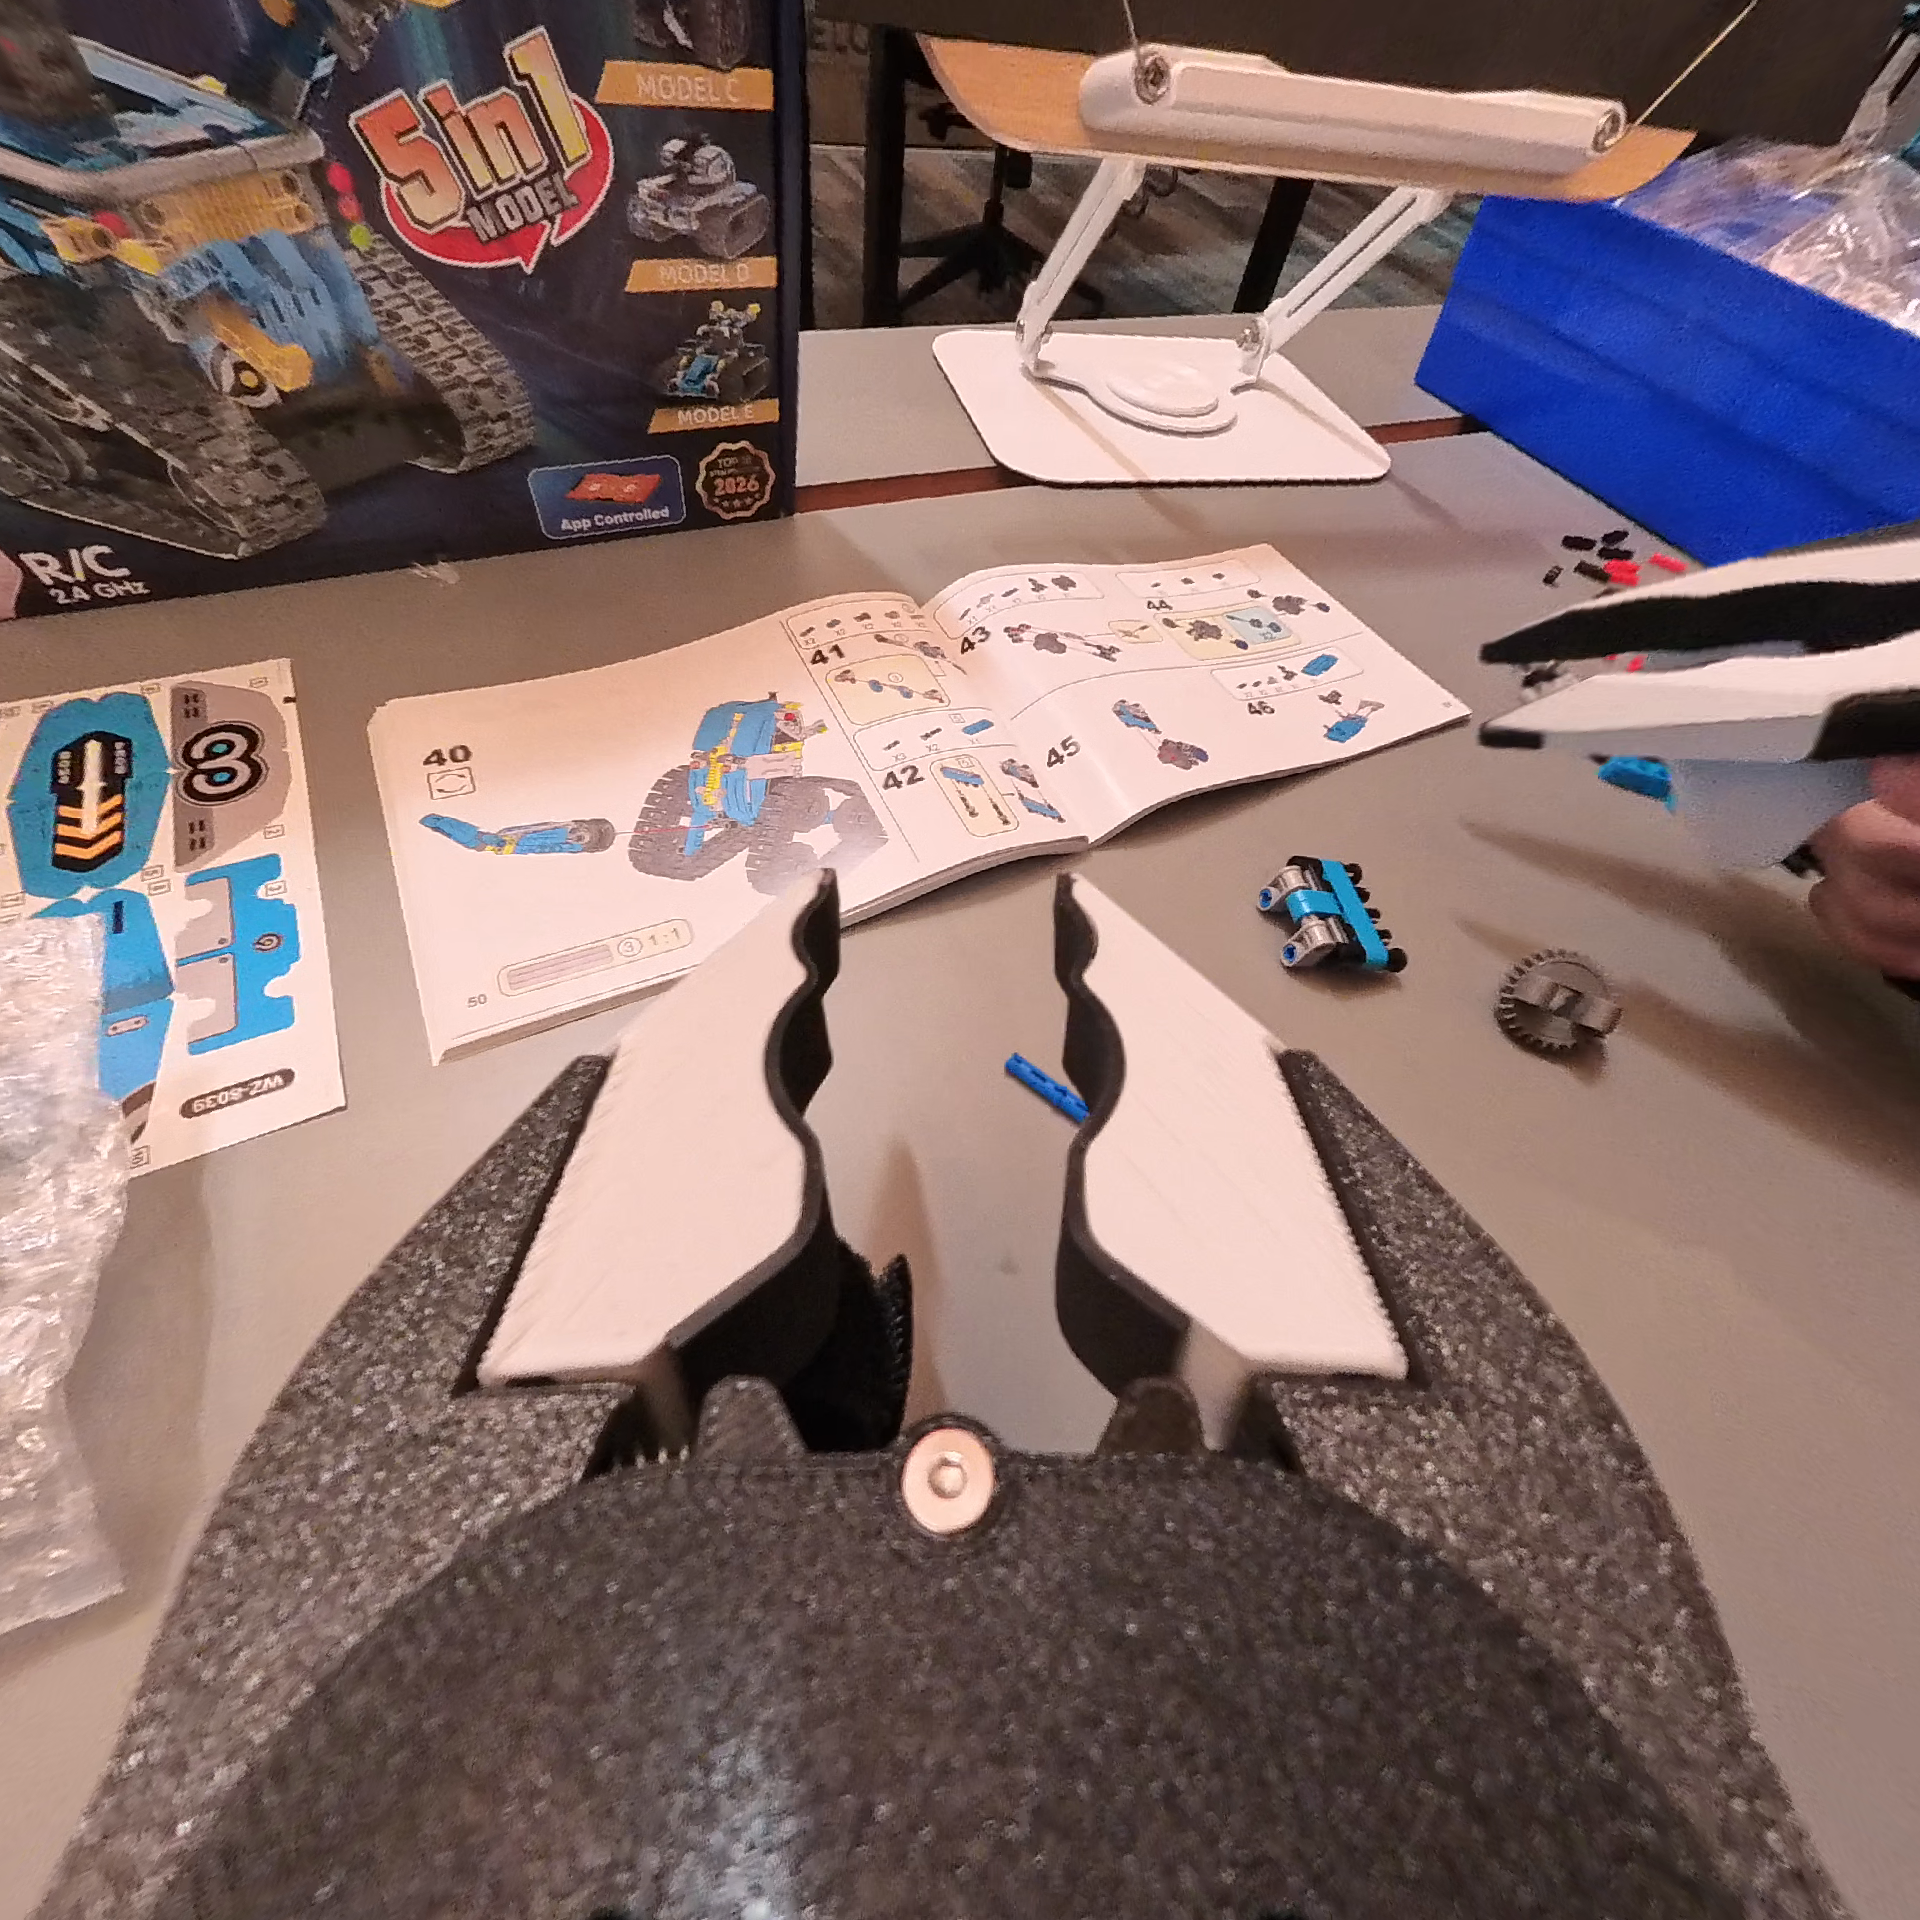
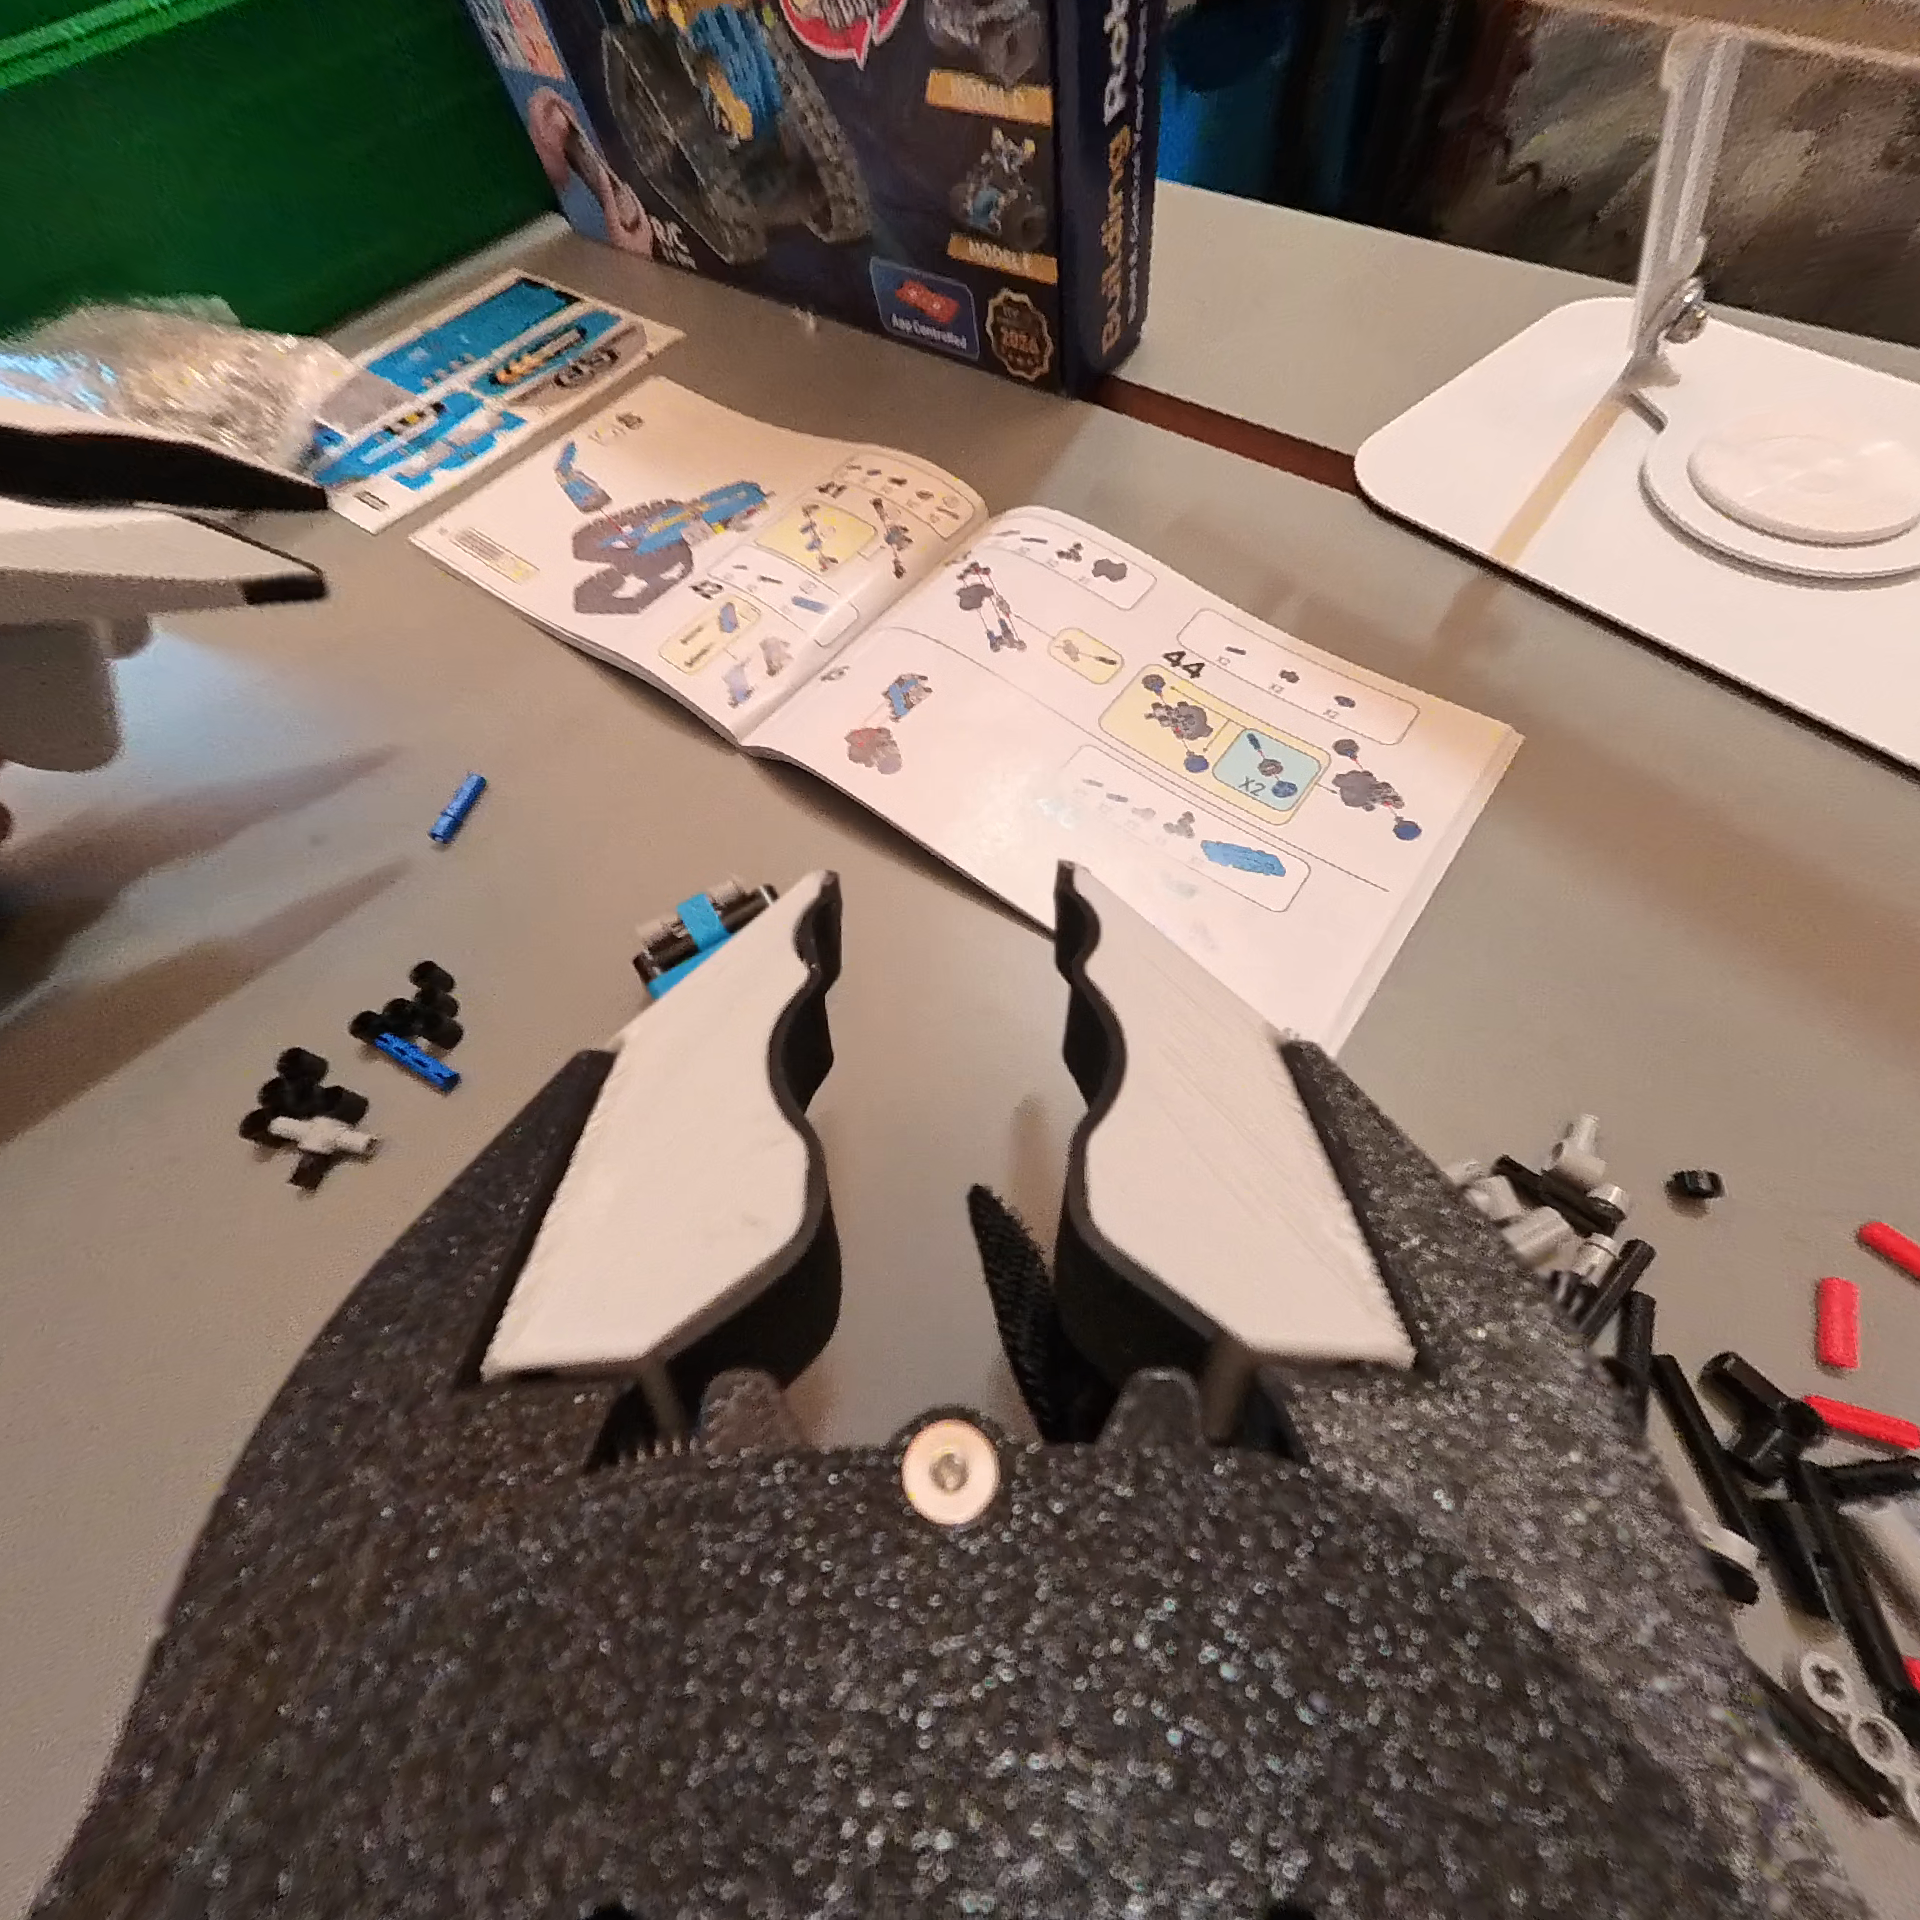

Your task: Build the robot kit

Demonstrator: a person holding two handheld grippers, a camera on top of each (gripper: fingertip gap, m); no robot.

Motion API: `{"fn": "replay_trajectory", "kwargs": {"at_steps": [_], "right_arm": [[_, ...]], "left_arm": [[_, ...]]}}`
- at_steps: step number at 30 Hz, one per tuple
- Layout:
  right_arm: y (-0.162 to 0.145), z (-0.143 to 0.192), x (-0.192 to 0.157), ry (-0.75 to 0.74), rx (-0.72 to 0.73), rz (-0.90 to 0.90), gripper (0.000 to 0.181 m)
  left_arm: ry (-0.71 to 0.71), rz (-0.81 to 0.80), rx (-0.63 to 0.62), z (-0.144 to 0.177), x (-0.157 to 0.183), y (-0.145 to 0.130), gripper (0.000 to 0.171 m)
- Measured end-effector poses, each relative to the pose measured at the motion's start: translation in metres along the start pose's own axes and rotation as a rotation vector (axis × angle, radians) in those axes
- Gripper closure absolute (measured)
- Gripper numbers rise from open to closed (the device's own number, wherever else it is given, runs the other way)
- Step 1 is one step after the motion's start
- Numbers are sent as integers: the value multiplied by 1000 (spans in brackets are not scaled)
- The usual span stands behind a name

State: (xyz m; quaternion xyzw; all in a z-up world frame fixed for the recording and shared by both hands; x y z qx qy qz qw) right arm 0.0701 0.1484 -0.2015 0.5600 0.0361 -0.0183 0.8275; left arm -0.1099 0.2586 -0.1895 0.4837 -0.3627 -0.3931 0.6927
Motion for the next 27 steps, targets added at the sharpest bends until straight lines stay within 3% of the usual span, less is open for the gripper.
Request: {"fn": "replay_trajectory", "kwargs": {"at_steps": [9,13,17,27], "right_arm": [[0,-3,-14,107,-20,16,136],[7,0,-18,196,8,-84,135],[3,-1,-2,90,-13,-73,136],[8,0,-19,95,23,-16,139]], "left_arm": [[-14,-20,-6,0,4,2,130],[-1,-26,-15,0,-1,-1,130],[-22,28,-31,-2,-1,-4,130],[0,8,-34,-3,-7,-5,130]]}}
Point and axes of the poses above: each gripper's, where its closed fingertips meet, z back along the fingers, y out of its top, x = y × z across the jaws, the point moved 3 cm from there along z, back along the fingers, and after that the axes turned 7 degrees about x, right-handed, at the moved point
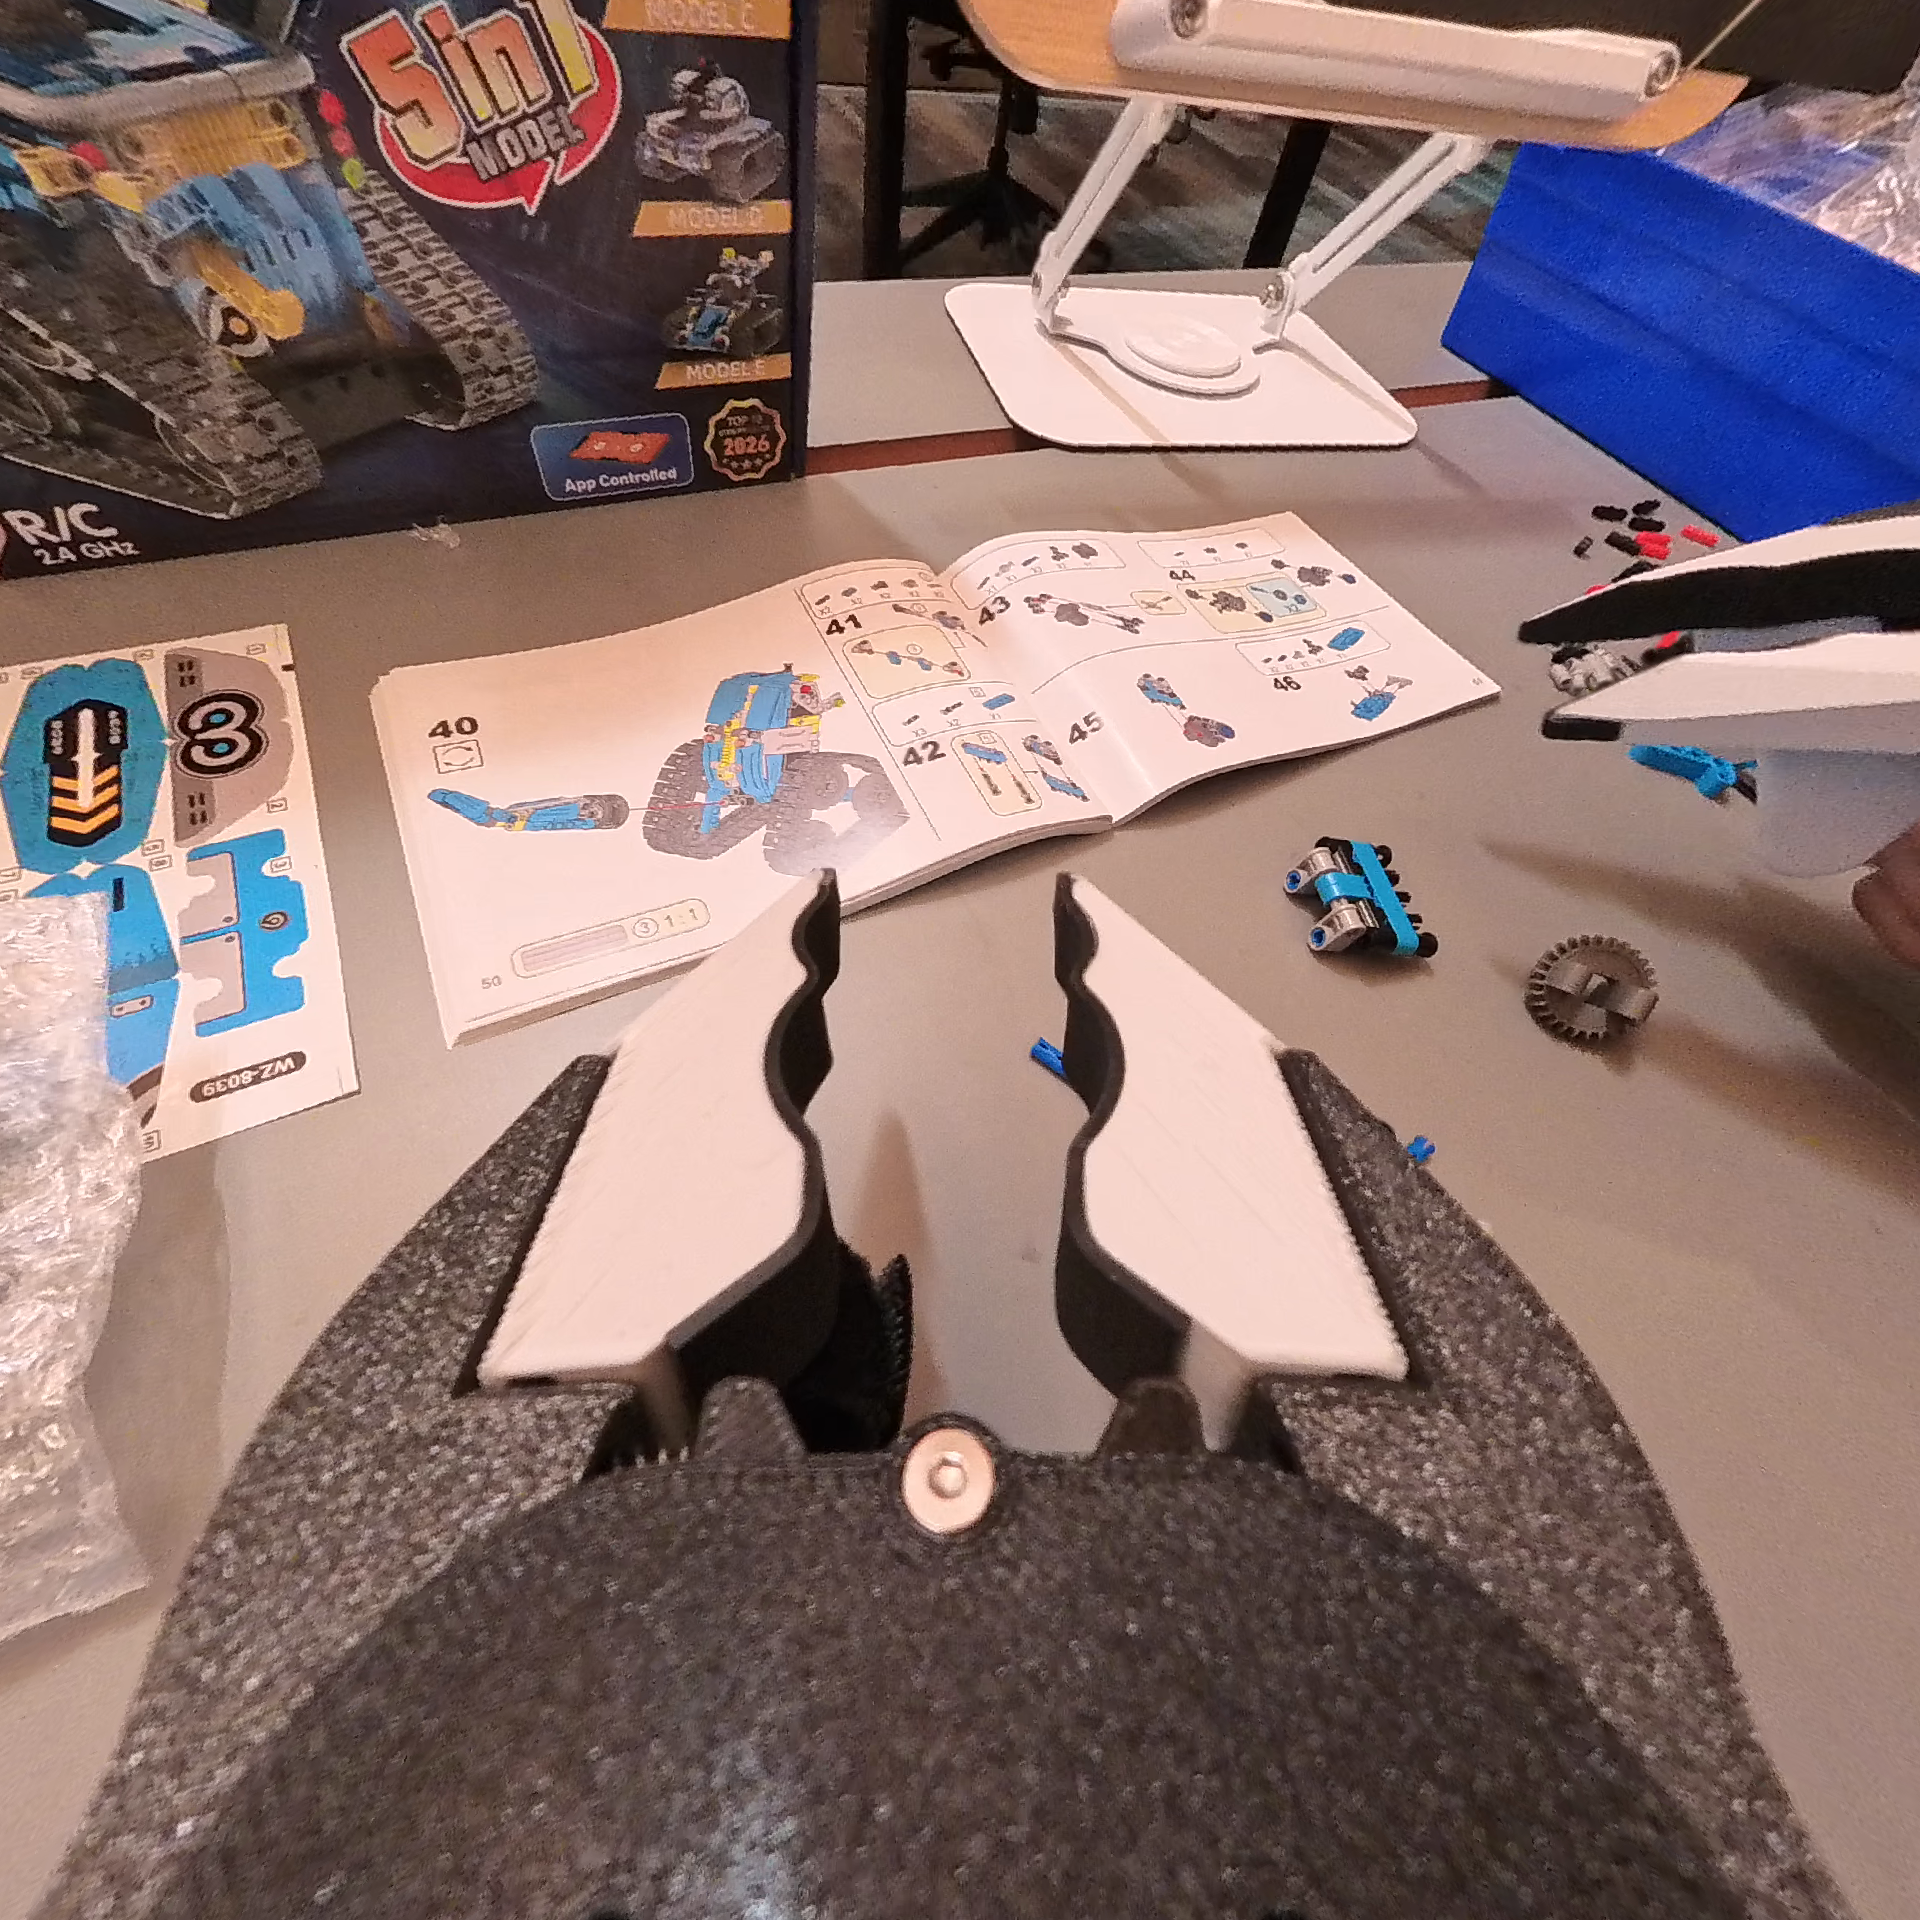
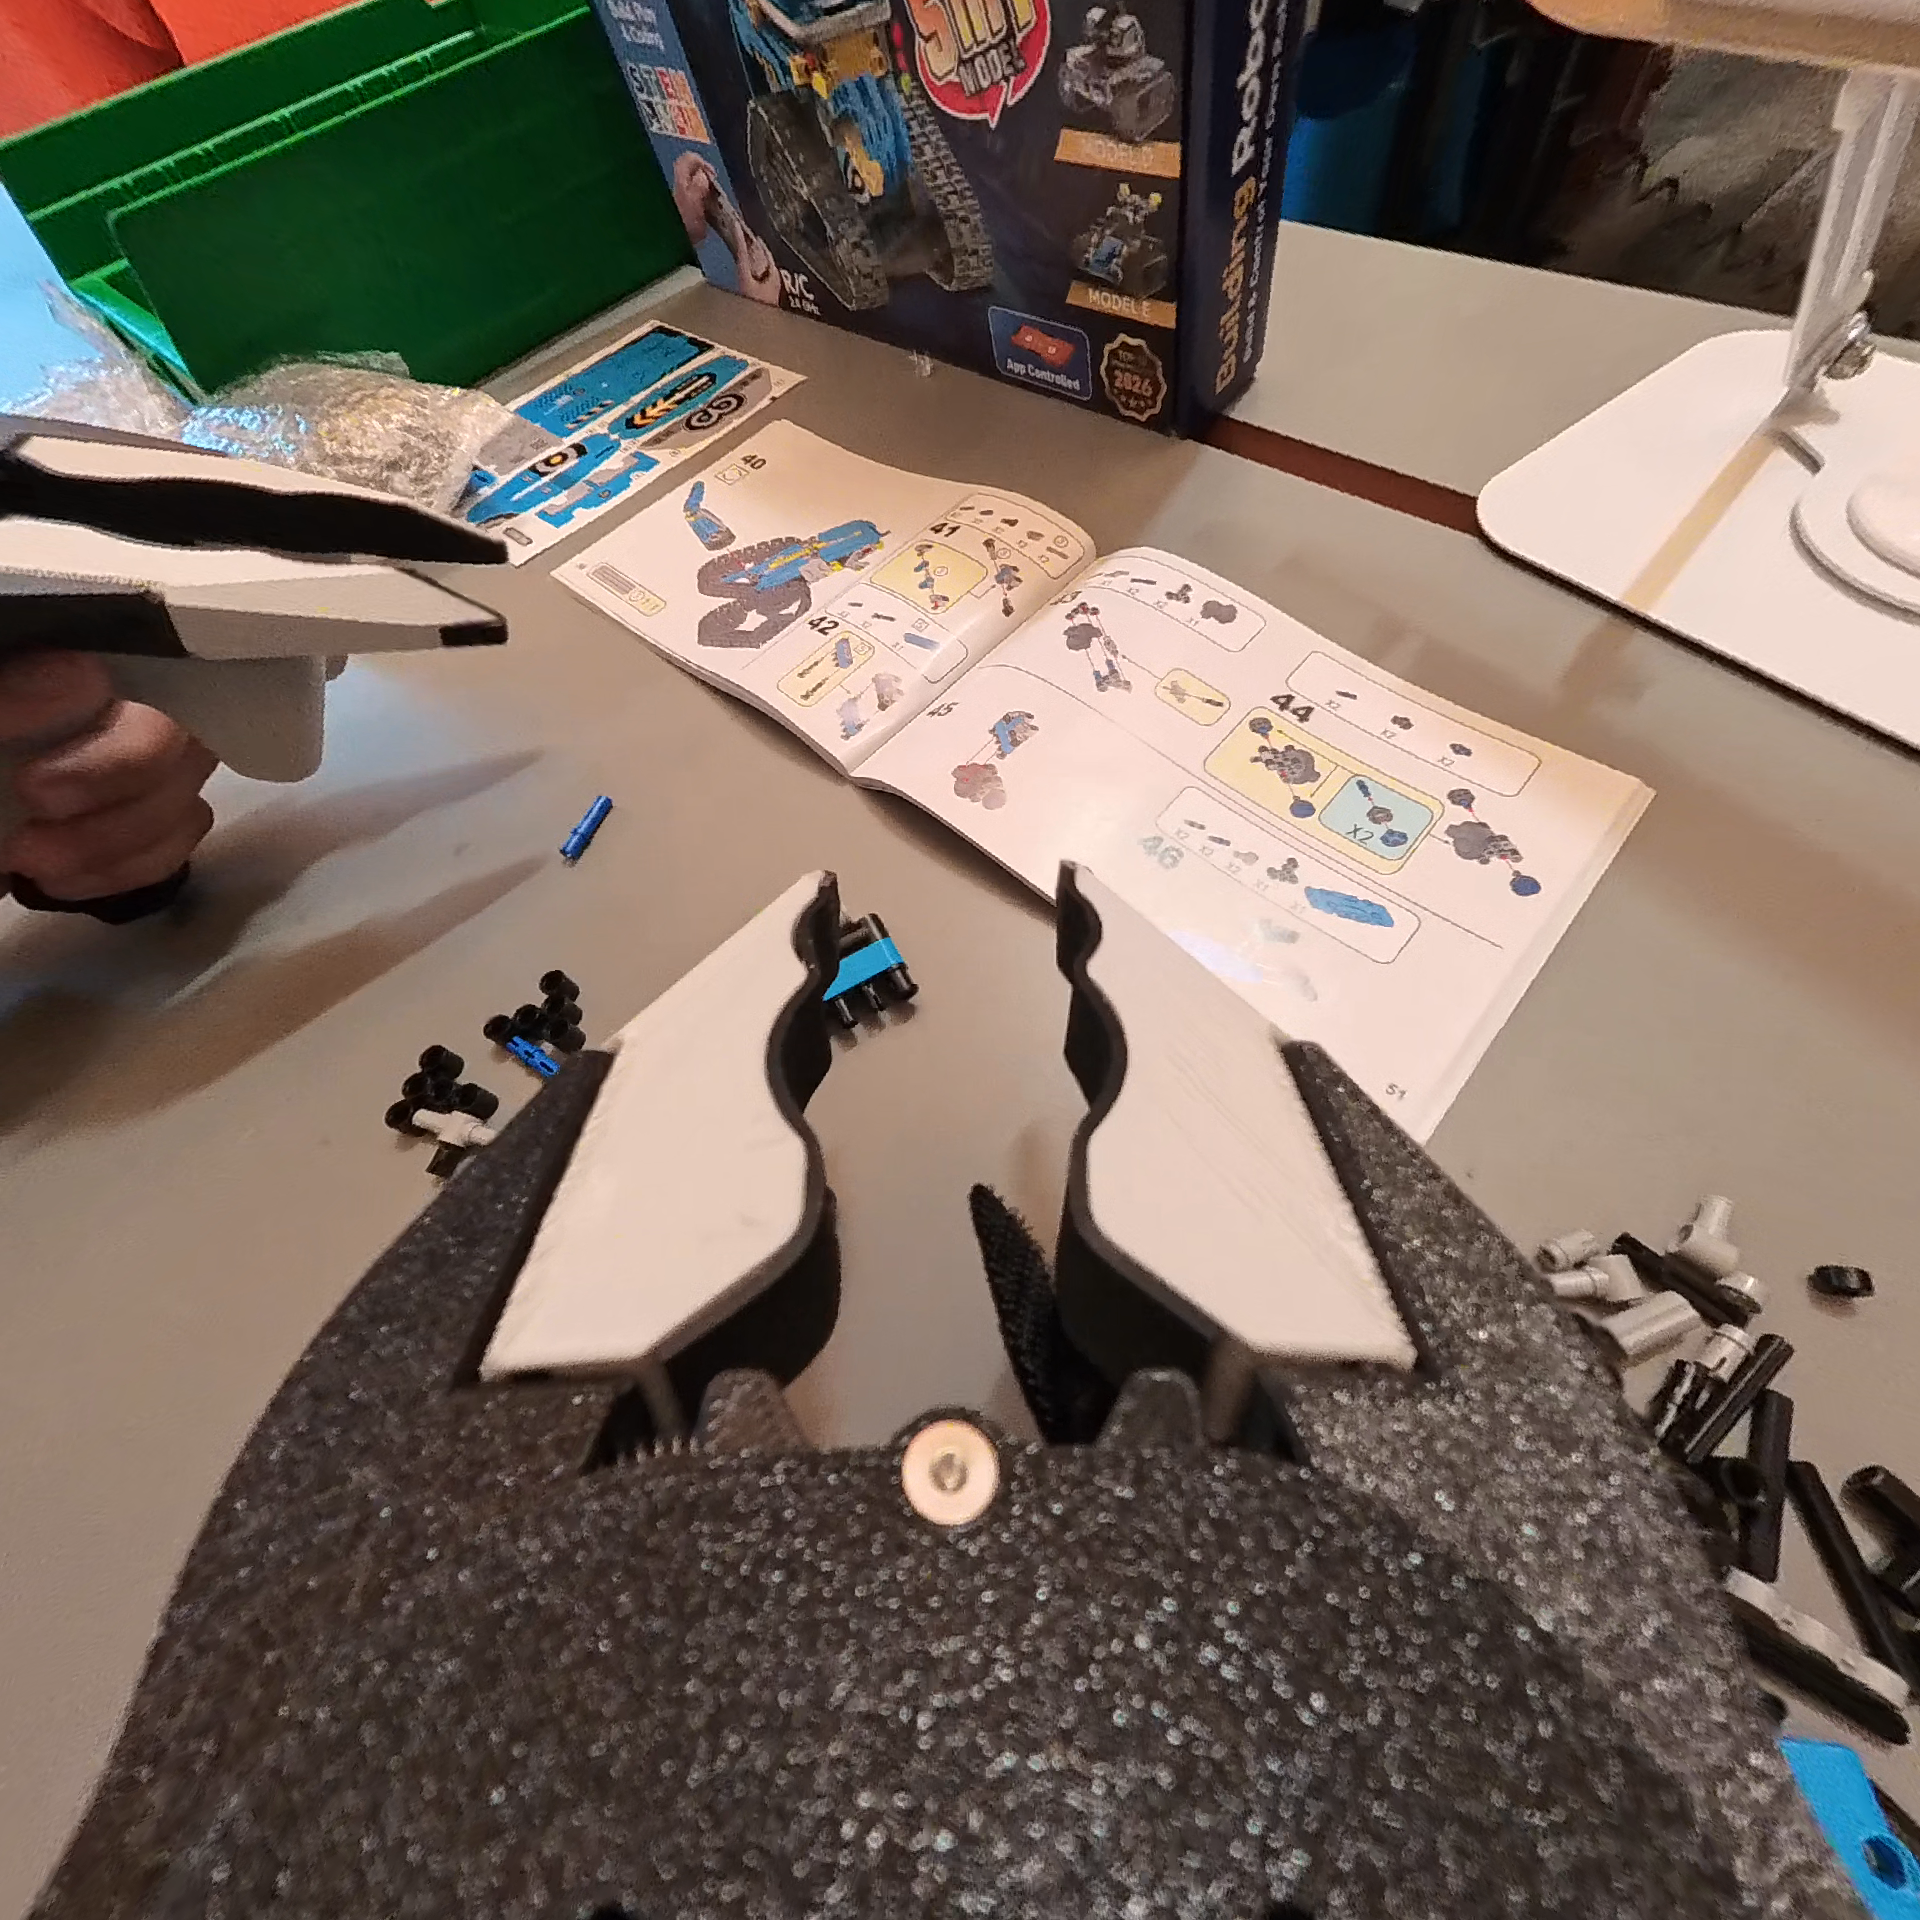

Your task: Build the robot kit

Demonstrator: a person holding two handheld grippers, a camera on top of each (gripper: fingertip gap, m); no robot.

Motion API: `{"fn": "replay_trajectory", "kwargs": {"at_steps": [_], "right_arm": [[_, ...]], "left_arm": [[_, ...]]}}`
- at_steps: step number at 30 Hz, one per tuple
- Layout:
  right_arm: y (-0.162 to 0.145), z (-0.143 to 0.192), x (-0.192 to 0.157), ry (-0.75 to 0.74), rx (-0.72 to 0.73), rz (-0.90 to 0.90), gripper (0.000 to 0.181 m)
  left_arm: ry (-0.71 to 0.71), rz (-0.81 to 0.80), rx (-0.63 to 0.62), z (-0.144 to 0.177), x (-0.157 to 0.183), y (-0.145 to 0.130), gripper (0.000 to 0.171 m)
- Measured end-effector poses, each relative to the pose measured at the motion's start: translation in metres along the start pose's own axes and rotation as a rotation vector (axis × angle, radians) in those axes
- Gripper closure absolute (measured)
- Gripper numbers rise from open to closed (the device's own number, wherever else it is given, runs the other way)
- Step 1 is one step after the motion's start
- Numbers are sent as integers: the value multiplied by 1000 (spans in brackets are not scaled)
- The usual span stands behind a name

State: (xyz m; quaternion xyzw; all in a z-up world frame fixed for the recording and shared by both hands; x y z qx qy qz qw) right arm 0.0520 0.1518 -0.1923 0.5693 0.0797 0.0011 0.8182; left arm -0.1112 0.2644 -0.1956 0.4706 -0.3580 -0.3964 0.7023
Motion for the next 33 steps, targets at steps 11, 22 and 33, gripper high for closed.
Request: {"fn": "replay_trajectory", "kwargs": {"at_steps": [11,22,33], "right_arm": [[1,0,-11,21,-6,45,140],[0,-1,-17,31,-18,70,142],[-3,2,-10,-15,-58,100,145]], "left_arm": [[-5,20,-15,0,-4,-3,130],[7,11,-20,1,-7,-3,130],[-40,-90,-63,2,11,-8,132]]}}
Point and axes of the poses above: each gripper's, where its closed fingertips meet, z back along the fingers, y out of its top, x = y × z across the jaws, the point moved 3 cm from there along z, back along the fingers, and after that the axes turned 7 degrees about x, right-handed, at the moved point
